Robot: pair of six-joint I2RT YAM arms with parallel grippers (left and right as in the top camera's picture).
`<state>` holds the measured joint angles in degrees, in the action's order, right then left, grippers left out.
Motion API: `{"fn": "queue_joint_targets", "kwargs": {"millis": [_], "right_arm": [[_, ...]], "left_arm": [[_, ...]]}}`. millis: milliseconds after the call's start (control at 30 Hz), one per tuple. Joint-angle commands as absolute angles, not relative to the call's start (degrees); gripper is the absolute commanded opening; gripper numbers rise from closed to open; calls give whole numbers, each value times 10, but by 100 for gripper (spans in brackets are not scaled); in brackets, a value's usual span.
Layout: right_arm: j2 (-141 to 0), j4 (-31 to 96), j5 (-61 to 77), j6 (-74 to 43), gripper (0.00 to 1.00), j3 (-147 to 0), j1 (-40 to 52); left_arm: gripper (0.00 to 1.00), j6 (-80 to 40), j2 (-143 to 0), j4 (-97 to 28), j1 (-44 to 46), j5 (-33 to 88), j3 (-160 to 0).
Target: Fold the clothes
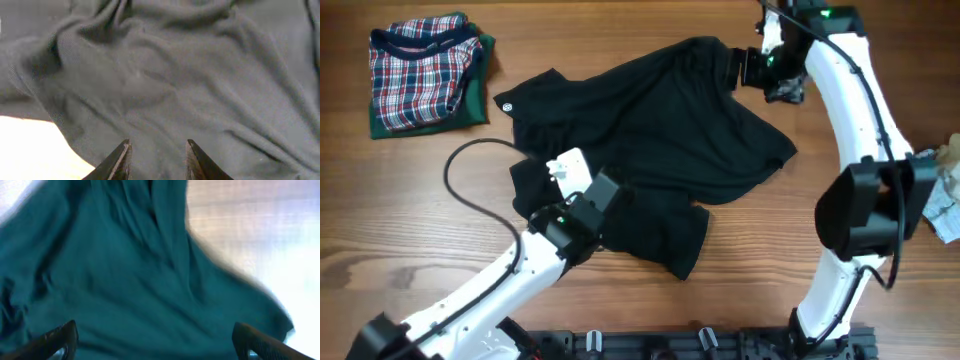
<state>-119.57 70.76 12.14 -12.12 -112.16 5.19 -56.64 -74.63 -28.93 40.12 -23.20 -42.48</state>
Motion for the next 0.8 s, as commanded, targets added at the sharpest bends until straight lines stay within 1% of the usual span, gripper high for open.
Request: {"fn": "queue_joint_targets", "kwargs": {"millis": [0, 67, 100, 133, 167, 200, 300, 400, 433, 767], "right_arm": [[-1197, 733, 101, -98, 93, -1096, 53], [-1197, 734, 105, -69, 77, -1074, 60], [-1197, 728, 110, -50, 63, -1062, 66], [-1197, 713, 127, -25, 40, -1045, 78], [-1197, 689, 139, -13, 25, -1028, 93], [-1197, 665, 140, -13, 15, -1013, 106], [-1198, 562, 145, -15, 6, -969, 143], [-1206, 509, 145, -16, 5, -960, 157], [-1211, 499, 145, -17, 4, -960, 158], [-1278, 452, 124, -15, 4, -960, 158]], "left_arm": [[38, -575, -702, -298, 366, -212, -423], [38, -575, -700, -301, 343, -193, -423], [38, -575, -700, -301, 333, -184, -423], [37, -575, -700, -300, 326, -182, -423], [34, -575, -700, -300, 319, -182, -423], [33, -575, -700, -300, 316, -182, -423], [22, -575, -701, -301, 316, -179, -423], [7, -575, -710, -301, 316, -154, -423], [4, -575, -714, -301, 316, -147, -423], [4, -579, -809, -272, 317, -126, -423]]}}
